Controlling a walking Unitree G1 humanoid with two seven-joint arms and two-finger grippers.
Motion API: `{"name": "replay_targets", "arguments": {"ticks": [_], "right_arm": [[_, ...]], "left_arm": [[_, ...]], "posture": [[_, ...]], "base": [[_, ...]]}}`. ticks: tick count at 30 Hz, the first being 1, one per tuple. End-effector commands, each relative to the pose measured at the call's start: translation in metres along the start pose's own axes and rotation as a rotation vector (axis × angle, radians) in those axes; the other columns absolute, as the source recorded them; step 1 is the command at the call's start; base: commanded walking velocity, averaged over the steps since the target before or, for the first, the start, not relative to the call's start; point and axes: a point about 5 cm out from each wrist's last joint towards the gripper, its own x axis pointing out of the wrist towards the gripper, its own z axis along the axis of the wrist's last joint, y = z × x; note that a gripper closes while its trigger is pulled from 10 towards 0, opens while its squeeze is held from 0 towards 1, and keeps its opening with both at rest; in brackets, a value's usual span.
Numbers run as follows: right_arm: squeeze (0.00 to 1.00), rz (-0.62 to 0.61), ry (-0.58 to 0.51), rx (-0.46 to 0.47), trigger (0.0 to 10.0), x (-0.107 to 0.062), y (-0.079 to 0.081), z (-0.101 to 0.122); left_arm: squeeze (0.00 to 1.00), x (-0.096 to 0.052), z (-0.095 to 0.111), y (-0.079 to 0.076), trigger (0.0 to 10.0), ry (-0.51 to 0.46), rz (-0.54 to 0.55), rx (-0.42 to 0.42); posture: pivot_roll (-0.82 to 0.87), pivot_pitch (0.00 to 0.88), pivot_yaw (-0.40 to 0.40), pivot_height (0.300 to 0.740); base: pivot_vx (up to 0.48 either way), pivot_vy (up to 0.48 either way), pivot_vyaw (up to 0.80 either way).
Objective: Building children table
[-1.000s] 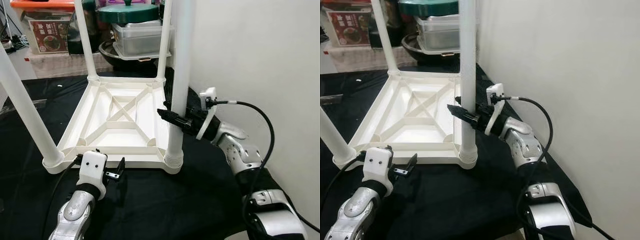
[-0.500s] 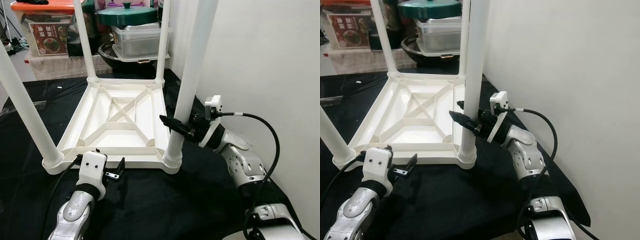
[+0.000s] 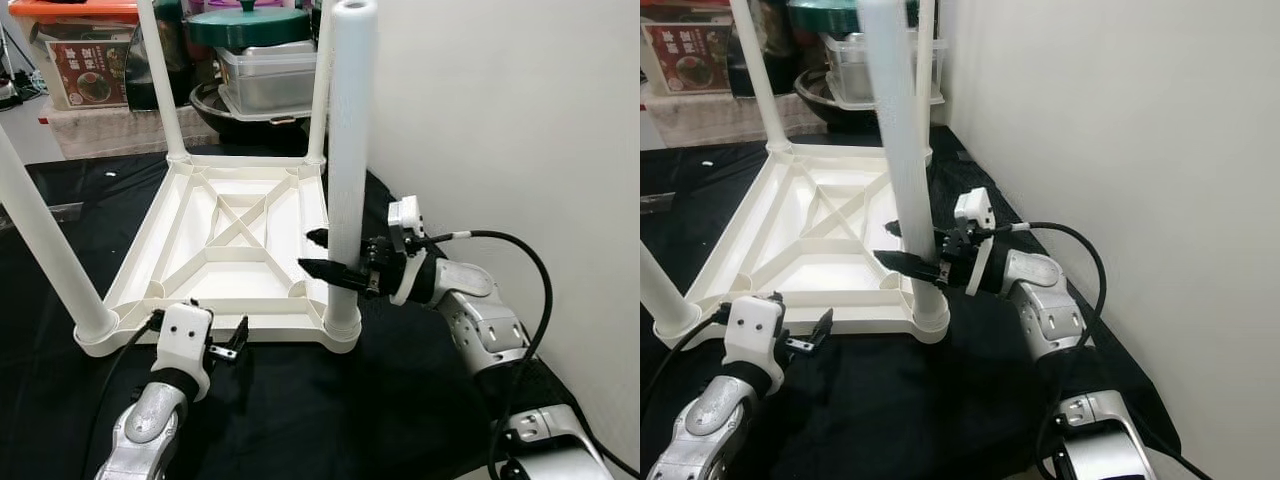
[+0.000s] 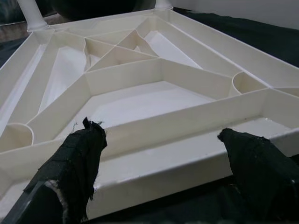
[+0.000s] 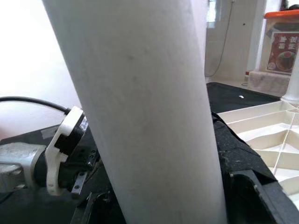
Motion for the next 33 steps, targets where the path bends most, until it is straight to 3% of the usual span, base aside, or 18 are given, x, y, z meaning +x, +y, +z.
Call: {"name": "replay_targets", "arguments": {"ticks": [1, 2, 4, 5, 6, 7, 8, 10, 11, 13, 18, 23, 25, 26, 27, 28, 30, 33], "right_arm": [[0.00, -0.064, 0.078, 0.201, 0.0, -0.004, 0.009, -0.035], [0.00, -0.064, 0.078, 0.201, 0.0, -0.004, 0.009, -0.035], [0.00, -0.161, 0.102, 0.218, 0.0, -0.005, 0.006, -0.042], [0.00, -0.293, 0.109, 0.238, 0.0, -0.006, 0.001, -0.047], [0.00, -0.293, 0.109, 0.238, 0.0, -0.006, 0.001, -0.047], [0.00, -0.546, 0.127, 0.260, 0.0, -0.010, -0.010, -0.054], [0.00, -0.546, 0.127, 0.260, 0.0, -0.010, -0.010, -0.054], [0.00, -1.025, 0.197, 0.270, 0.0, -0.030, -0.014, -0.071], [0.00, -1.184, 0.210, 0.290, 0.0, -0.040, -0.009, -0.076], [0.00, -1.275, 0.212, 0.289, 0.0, -0.046, -0.005, -0.078], [0.00, -1.351, 0.181, 0.223, 0.0, -0.046, 0.005, -0.066], [0.00, -1.318, 0.136, 0.179, 0.0, -0.038, 0.009, -0.056], [0.00, -1.111, 0.057, 0.198, 0.0, -0.016, 0.012, -0.050], [0.00, -1.111, 0.057, 0.198, 0.0, -0.016, 0.012, -0.050], [0.00, -0.965, 0.020, 0.200, 0.0, -0.006, 0.014, -0.045], [0.00, -0.965, 0.020, 0.200, 0.0, -0.006, 0.014, -0.045], [0.00, -0.756, -0.005, 0.160, 0.0, 0.002, 0.016, -0.038], [0.00, -0.675, 0.009, 0.128, 0.0, 0.002, 0.012, -0.035]], "left_arm": [[0.00, -0.001, -0.003, 0.001, 10.0, 0.012, 0.007, 0.003], [0.00, -0.001, -0.003, 0.001, 10.0, 0.012, 0.007, 0.003], [0.00, -0.001, -0.003, 0.002, 10.0, 0.013, 0.008, 0.002], [0.00, -0.001, -0.004, 0.002, 10.0, 0.013, 0.008, 0.002], [0.00, -0.001, -0.004, 0.002, 10.0, 0.013, 0.008, 0.002], [0.00, -0.001, -0.004, 0.002, 10.0, 0.013, 0.010, 0.001], [0.00, -0.001, -0.004, 0.002, 10.0, 0.013, 0.010, 0.001], [0.00, 0.000, -0.003, 0.003, 10.0, 0.009, 0.022, 0.001], [0.00, 0.000, -0.003, 0.003, 10.0, 0.008, 0.025, 0.001], [0.00, 0.000, -0.002, 0.003, 10.0, 0.006, 0.026, 0.001], [0.00, -0.001, 0.000, 0.009, 10.0, 0.007, 0.031, 0.015], [0.00, 0.000, 0.000, 0.013, 10.0, 0.005, 0.039, 0.023], [0.00, 0.002, 0.001, 0.010, 10.0, 0.001, 0.035, 0.017], [0.00, 0.002, 0.001, 0.010, 10.0, 0.001, 0.035, 0.017], [0.00, 0.003, 0.001, 0.008, 10.0, 0.001, 0.032, 0.014], [0.00, 0.003, 0.001, 0.008, 10.0, 0.001, 0.032, 0.014], [0.00, 0.003, 0.000, 0.007, 10.0, 0.001, 0.028, 0.010], [0.00, 0.004, 0.000, 0.007, 10.0, 0.001, 0.028, 0.010]], "posture": [[0.11, 0.000, -0.066, 0.740], [0.11, 0.000, -0.066, 0.740], [0.10, 0.000, -0.066, 0.740], [0.10, 0.000, -0.066, 0.740], [0.10, 0.000, -0.066, 0.740], [0.10, 0.000, -0.068, 0.740], [0.10, 0.000, -0.068, 0.740], [0.11, 0.000, -0.060, 0.740], [0.12, 0.000, -0.060, 0.740], [0.12, 0.000, -0.057, 0.740], [0.12, 0.000, -0.048, 0.740], [0.12, 0.000, -0.050, 0.740], [0.11, 0.000, -0.048, 0.740], [0.11, 0.000, -0.048, 0.740], [0.11, 0.000, -0.049, 0.740], [0.11, 0.000, -0.049, 0.740], [0.11, 0.000, -0.050, 0.740], [0.11, 0.000, -0.058, 0.740]], "base": [[0.000, 0.000, 0.00], [0.000, 0.000, 0.00], [0.000, 0.000, 0.00], [0.000, 0.000, 0.00], [0.000, 0.000, 0.00], [0.000, 0.000, 0.00], [0.000, 0.000, 0.00], [0.000, 0.000, 0.00], [0.000, 0.000, 0.00], [0.000, 0.000, 0.00], [0.000, 0.000, 0.00], [0.000, 0.000, 0.00], [0.000, 0.000, 0.00], [0.000, 0.000, 0.00], [0.000, 0.000, 0.00], [0.000, 0.000, 0.00], [0.000, 0.000, 0.00], [0.000, 0.000, 0.00]]}}
